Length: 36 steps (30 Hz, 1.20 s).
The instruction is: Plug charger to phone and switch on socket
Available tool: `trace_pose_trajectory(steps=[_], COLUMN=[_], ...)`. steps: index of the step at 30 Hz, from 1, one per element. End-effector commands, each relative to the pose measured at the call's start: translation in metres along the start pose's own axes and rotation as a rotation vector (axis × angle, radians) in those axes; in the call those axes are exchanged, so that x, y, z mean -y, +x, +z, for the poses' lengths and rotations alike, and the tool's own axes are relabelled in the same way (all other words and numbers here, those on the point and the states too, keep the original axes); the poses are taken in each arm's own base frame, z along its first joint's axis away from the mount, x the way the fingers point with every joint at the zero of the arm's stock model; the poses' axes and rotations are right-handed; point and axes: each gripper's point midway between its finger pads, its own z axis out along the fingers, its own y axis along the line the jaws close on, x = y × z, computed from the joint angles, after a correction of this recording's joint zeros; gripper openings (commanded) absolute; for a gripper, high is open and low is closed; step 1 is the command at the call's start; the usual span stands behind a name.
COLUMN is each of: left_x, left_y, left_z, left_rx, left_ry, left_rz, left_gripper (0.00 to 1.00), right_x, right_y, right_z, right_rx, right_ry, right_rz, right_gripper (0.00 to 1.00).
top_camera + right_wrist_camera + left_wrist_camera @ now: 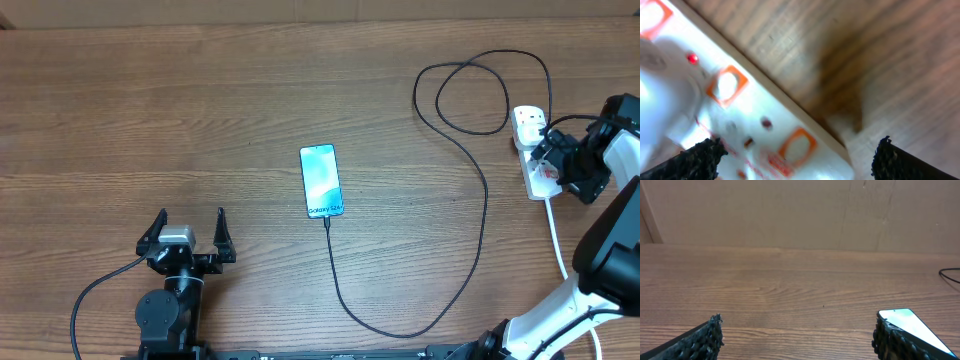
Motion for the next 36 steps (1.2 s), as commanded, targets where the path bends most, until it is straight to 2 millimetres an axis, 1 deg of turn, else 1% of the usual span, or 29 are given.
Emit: trace_pose_trajectory(steps=[1, 5, 11, 15, 17, 20, 25, 27, 28, 31, 36], left_x=[0.001, 0.001, 0.001, 0.001, 0.001, 0.001, 0.001, 0.001, 0.001, 0.001, 0.001], left_y=[0.0, 0.0, 0.0, 0.0, 0.0, 0.0, 0.0, 0.0, 0.0, 0.0, 0.0], left_z=[0.0, 0.0, 0.0, 0.0, 0.0, 0.0, 0.0, 0.0, 0.0, 0.0, 0.0], left_rx=[0.005, 0.005, 0.005, 0.005, 0.005, 0.005, 0.005, 0.005, 0.005, 0.005, 0.005], left_ry=[0.001, 0.001, 0.001, 0.001, 0.001, 0.001, 0.001, 0.001, 0.001, 0.001, 0.001], left_rz=[0.023, 0.023, 0.023, 0.023, 0.023, 0.023, 0.023, 0.023, 0.023, 0.023, 0.023], left_gripper=[1.0, 0.99, 1.0, 1.0, 1.0, 1.0, 0.99, 1.0, 1.0, 1.0, 1.0], right_x=[0.0, -0.005, -0.01, -0.013, -0.017, -0.026, -0.057, -0.069, -0.076, -0.091, -0.109], right_y=[-0.014, -0.025, -0.029, -0.027, -0.025, -0.02, -0.007, 0.001, 0.006, 0.023, 0.058], right_z=[-0.047, -0.098, -0.164, -0.194, -0.205, -0.215, -0.219, -0.216, -0.212, -0.188, -0.129], right_rx=[0.127, 0.257, 0.419, 0.49, 0.516, 0.538, 0.534, 0.524, 0.513, 0.478, 0.432], right_ry=[0.006, -0.032, -0.081, -0.106, -0.119, -0.137, -0.177, -0.187, -0.193, -0.205, -0.23], right_rz=[-0.021, -0.022, -0.027, -0.035, -0.045, -0.068, -0.145, -0.179, -0.199, -0.252, -0.331], right_gripper=[1.0, 1.0, 1.0, 1.0, 1.0, 1.0, 1.0, 1.0, 1.0, 1.0, 1.0])
